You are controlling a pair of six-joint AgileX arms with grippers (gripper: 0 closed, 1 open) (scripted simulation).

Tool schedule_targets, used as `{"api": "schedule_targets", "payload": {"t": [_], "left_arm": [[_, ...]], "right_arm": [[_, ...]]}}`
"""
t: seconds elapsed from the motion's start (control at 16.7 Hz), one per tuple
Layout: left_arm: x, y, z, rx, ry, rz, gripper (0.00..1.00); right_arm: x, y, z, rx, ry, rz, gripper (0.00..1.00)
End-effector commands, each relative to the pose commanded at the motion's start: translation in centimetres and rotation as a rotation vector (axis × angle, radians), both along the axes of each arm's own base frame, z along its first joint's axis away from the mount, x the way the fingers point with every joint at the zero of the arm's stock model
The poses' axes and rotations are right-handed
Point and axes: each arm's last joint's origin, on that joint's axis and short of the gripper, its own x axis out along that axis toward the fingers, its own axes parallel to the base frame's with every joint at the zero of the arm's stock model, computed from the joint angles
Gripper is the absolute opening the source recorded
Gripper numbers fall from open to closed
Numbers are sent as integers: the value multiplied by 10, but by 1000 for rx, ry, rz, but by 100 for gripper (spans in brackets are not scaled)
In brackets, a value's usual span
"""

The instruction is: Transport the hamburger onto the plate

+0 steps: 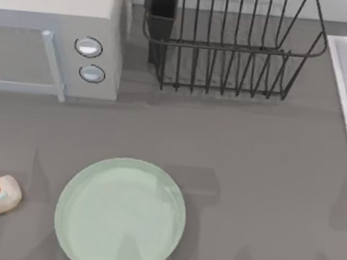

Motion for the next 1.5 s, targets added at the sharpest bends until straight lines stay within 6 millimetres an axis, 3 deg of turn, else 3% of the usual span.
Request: {"api": "schedule_targets", "payload": {"t": [0.3, 0.6, 0.84, 1.08, 1.5], "left_arm": [[1, 0, 8, 57, 60, -5, 100], [18, -2, 33, 287, 362, -75, 100], [54, -5, 42, 511, 727, -235, 100], [97, -9, 38, 701, 1041, -467, 100], [155, -14, 16, 879, 1343, -836, 100]], "right_arm": [[0, 0, 0, 0, 0, 0, 100], [0, 0, 0, 0, 0, 0, 100], [0, 0, 0, 0, 0, 0, 100], [0, 0, 0, 0, 0, 0, 100], [0, 0, 0, 0, 0, 0, 100]]}}
